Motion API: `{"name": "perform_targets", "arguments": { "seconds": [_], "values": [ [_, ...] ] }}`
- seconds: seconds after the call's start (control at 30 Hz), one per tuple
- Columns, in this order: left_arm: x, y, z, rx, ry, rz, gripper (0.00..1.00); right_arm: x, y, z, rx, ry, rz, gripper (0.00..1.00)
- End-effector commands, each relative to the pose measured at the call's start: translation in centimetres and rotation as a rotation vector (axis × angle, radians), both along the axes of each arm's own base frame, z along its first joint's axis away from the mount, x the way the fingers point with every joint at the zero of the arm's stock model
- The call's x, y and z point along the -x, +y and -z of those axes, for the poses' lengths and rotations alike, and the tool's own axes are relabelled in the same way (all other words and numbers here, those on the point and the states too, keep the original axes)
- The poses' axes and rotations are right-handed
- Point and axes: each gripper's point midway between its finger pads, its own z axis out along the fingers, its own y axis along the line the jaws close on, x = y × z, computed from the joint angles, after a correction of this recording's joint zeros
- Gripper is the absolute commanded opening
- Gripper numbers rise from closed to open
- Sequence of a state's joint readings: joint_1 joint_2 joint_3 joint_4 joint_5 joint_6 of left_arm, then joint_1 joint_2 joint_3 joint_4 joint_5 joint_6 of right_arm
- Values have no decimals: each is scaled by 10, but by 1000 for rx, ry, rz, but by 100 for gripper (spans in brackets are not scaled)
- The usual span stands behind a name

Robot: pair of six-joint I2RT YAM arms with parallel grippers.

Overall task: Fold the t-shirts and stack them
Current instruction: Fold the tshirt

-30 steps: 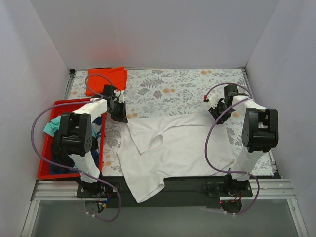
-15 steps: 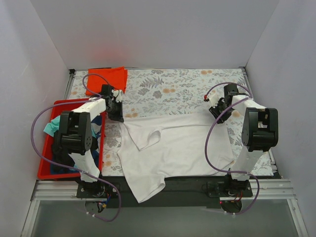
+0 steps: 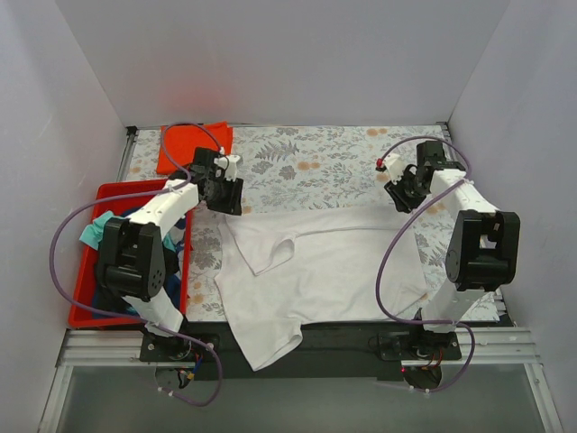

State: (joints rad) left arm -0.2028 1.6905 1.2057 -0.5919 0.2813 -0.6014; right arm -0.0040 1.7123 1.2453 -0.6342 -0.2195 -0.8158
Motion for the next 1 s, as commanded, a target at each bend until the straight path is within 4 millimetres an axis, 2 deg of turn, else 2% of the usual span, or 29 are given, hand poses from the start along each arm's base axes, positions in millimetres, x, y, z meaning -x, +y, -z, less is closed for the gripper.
{"name": "perform_targets", "arguments": {
  "seconds": [0.0,0.07,0.1,0.3,0.5,0.57,0.63,0.67,0.73,0.77,0.8,0.83,0.87,0.9,0.93,0.97],
  "values": [
    [0,-6,-1,-80,-45,36,40,-6,0,-3,3,3,-5,39],
    [3,-10,10,-100,-20,41,39,-5,-3,8,16,34,5,38],
    [7,-12,17,-120,-4,50,38,-4,7,12,23,43,-21,38],
    [18,-11,44,-185,64,61,34,4,3,40,65,109,-16,38],
    [9,-10,74,-210,107,72,29,-3,-9,64,118,125,2,37],
    [-1,-8,79,-200,120,65,26,-14,-11,67,130,106,6,37],
    [-19,-4,90,-195,139,49,24,-22,-14,76,139,111,22,37],
    [-25,-3,95,-196,148,47,24,-34,-14,72,142,87,26,37],
    [-49,-2,103,-190,142,41,23,-46,-18,78,150,81,43,37],
    [-60,-4,102,-184,128,40,23,-60,-20,73,151,51,57,37],
    [-68,-3,103,-180,127,41,23,-71,-23,77,159,39,71,37],
    [-89,-8,103,-172,100,38,23,-80,-24,75,160,23,78,37],
    [-98,-10,101,-163,90,39,23,-88,-25,74,163,8,84,38],
    [-105,-11,100,-154,88,38,24,-107,-27,67,165,-28,101,38],
    [-125,-20,83,-118,37,48,26,-114,-28,63,162,-43,106,40],
    [-131,-23,81,-111,28,51,29,-123,-27,54,159,-70,107,41]
  ]
}}
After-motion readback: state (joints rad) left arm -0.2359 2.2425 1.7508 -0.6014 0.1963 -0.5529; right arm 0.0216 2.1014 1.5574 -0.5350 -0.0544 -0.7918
